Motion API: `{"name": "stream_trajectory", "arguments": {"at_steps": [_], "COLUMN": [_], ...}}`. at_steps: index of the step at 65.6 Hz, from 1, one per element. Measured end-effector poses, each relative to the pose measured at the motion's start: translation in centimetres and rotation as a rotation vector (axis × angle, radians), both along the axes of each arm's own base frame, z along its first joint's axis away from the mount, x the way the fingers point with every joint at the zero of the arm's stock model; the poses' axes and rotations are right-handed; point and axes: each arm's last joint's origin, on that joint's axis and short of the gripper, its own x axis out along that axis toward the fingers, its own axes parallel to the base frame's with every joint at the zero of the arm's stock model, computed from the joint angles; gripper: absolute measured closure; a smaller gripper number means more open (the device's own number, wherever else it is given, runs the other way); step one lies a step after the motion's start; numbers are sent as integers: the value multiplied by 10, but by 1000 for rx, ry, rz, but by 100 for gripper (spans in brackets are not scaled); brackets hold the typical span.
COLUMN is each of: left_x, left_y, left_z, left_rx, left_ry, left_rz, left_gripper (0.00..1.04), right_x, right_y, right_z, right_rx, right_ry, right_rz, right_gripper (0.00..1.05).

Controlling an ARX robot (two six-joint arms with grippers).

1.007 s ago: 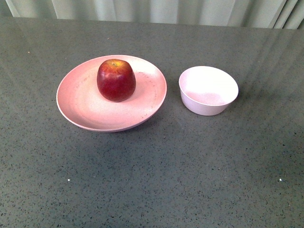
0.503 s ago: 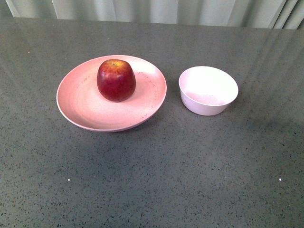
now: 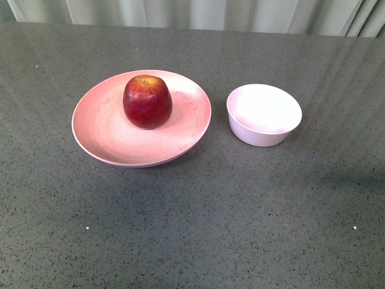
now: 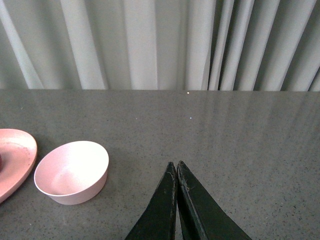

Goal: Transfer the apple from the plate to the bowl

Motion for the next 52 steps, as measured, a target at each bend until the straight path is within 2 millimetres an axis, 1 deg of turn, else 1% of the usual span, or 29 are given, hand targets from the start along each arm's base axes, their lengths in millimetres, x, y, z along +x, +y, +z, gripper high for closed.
{"name": "stream_trajectory", "arguments": {"at_steps": [25, 52], "left_x": [0, 0], "left_y": [0, 0], "left_z": [0, 0], "left_rx": [0, 0], "left_ry": [0, 0], "left_rz": [0, 0], "left_gripper": [9, 9], "right_x": [-17, -29], "right_y": [0, 0], "right_z": [6, 7], "right_rx": [0, 0], "right_ry": [-18, -25], "right_rz": [0, 0], "right_gripper": [103, 103]}}
